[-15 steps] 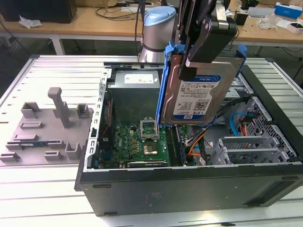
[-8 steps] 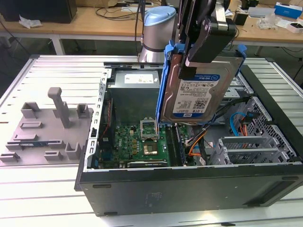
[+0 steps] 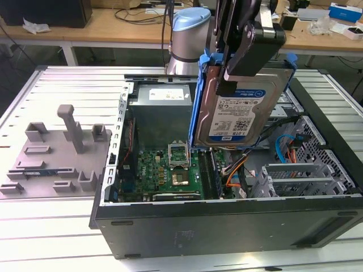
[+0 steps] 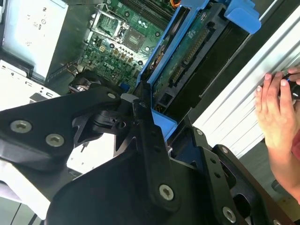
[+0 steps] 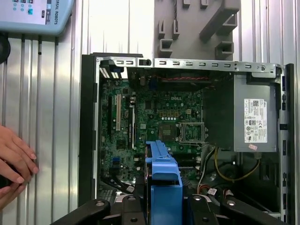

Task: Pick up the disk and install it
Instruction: 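Insert the disk into the insertion slot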

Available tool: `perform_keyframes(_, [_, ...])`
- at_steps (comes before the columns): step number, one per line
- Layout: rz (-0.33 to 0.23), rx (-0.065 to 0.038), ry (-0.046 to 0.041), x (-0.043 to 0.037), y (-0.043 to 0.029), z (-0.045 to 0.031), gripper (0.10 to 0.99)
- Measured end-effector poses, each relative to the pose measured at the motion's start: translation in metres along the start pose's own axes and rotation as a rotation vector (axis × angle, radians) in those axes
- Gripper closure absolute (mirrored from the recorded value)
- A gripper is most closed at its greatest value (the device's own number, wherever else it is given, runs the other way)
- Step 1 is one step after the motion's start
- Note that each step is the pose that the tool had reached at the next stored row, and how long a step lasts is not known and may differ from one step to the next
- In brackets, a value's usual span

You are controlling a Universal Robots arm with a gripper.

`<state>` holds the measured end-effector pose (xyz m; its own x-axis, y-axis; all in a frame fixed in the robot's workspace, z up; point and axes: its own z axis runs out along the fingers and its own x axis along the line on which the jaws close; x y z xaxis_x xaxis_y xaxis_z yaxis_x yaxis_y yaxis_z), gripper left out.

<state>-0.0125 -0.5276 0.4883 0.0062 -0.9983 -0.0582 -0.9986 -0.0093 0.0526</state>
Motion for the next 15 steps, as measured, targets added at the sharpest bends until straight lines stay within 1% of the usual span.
perform_keyframes(1, [0.0, 0.0, -0.0001, 0.0005, -0.0017, 0.0, 0.722])
perform_keyframes(2, [0.0, 0.0, -0.0001, 0.0016, -0.006, -0.0003, 0.722])
perform_keyframes(4, [0.0, 0.0, -0.0001, 0.0035, -0.0169, -0.0007, 0.722])
perform_keyframes(8, [0.0, 0.0, -0.0001, 0.0054, -0.03, -0.0012, 0.722])
perform_keyframes(10, [0.0, 0.0, 0.0, 0.007, -0.0385, -0.0015, 0.722])
perform_keyframes(15, [0.0, 0.0, -0.0001, 0.01, -0.052, -0.0017, 0.722])
